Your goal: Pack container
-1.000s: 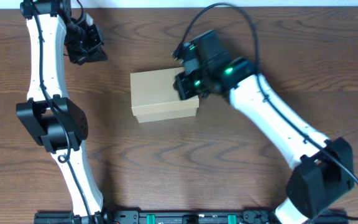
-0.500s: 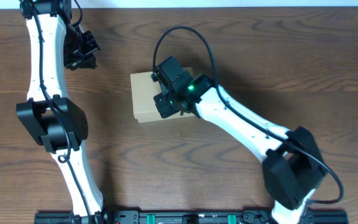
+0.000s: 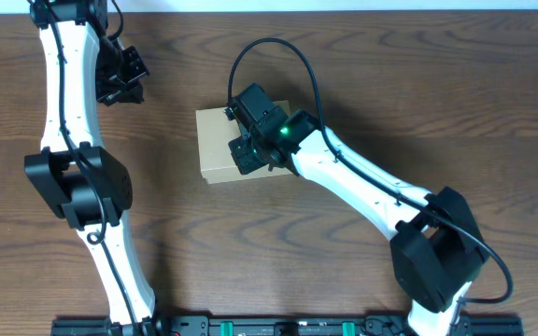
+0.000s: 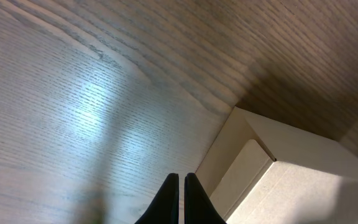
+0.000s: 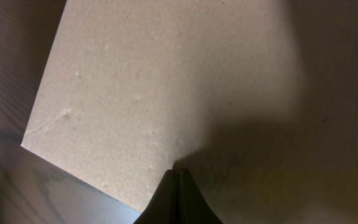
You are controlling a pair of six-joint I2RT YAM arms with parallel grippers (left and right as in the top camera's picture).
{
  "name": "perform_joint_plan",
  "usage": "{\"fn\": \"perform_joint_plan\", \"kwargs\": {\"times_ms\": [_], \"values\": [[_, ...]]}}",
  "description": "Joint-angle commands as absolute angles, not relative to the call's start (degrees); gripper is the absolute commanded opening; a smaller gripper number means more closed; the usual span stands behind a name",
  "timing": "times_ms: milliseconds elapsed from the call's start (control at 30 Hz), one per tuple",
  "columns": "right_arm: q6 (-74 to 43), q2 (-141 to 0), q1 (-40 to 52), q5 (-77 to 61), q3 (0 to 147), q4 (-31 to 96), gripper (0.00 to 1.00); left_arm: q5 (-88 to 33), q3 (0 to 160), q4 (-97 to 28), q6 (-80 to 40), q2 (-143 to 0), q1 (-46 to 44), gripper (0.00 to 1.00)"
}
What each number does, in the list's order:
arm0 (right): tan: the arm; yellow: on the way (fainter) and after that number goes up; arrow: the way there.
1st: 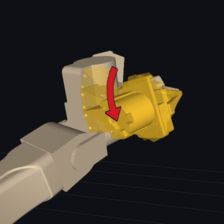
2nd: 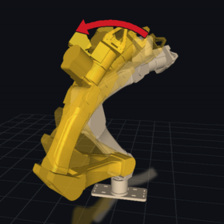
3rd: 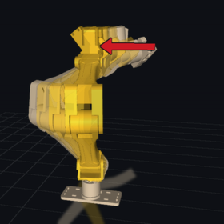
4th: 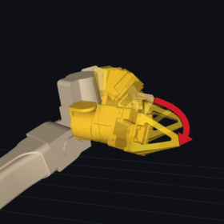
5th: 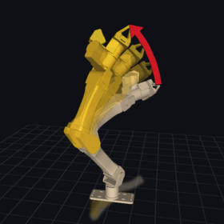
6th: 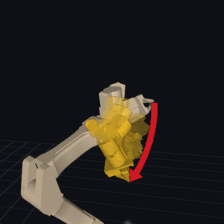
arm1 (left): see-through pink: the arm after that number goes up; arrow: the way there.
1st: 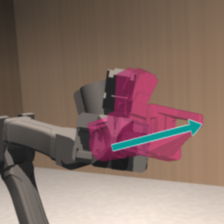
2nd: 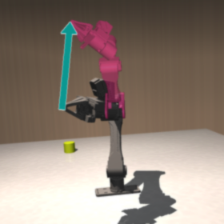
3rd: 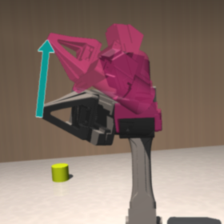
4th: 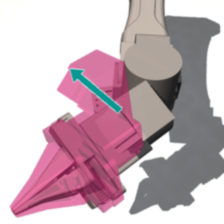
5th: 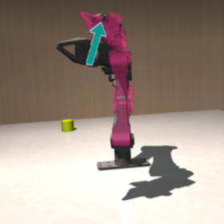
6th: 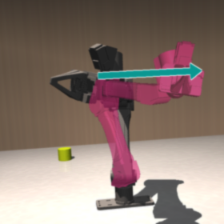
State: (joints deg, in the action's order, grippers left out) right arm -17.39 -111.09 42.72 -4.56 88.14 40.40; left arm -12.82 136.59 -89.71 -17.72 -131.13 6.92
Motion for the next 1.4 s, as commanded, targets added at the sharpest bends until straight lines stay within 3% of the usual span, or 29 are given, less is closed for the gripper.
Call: {"fn": "perform_joint_plan", "kwargs": {"times_ms": [0,33,100,133,167,200,233,500,767,1133,1367], "values": [[-16.29,-109.3,41.93,-3.44,88.29,40.51,0.01,-11.6,137.93,-90.0,-16.23,-128.66,6.94,0.06],[-15.62,-108.38,41.67,-3.46,88.31,40.51,0.03,-11.55,137.93,-89.97,-16.08,-128.33,6.94,0.09],[-14.17,-106.5,41.25,-3.46,88.31,40.49,0.37,-11.6,137.93,-89.97,-15.38,-127.42,6.94,0.23],[-13.3,-105.56,41.1,-3.46,88.31,40.42,0.79,-11.6,137.93,-89.97,-15.22,-126.87,6.94,0.39],[-12.78,-104.64,40.93,-3.44,88.31,40.29,0.99,-11.6,137.93,-89.97,-15.16,-126.32,6.94,0.61],[-12.51,-103.81,40.82,-3.42,88.31,40.25,0.99,-11.6,137.93,-89.97,-14.9,-125.8,6.94,0.88],[-12.51,-103.02,40.62,-3.4,88.31,40.16,0.99,-11.62,137.93,-89.97,-14.79,-125.29,6.94,0.96],[-13.52,-96.86,38.96,-4.78,88.31,42.0,0.99,-12.91,137.93,-92.6,-14.31,-120.84,6.94,0.96],[-1.65,-86.48,36.75,-4.29,87.99,51.75,0.99,-15.0,137.91,-93.38,-7.18,-111.94,7.16,0.95],[0.95,-59.9,31.64,-4.08,71.94,53.52,0.99,-14.5,135.35,-96.79,-5.3,-95.39,7.16,0.95],[0.93,-40.34,29.91,-3.2,60.38,52.05,0.99,-14.39,123.13,-96.68,-5.3,-80.97,7.16,0.95]]}}
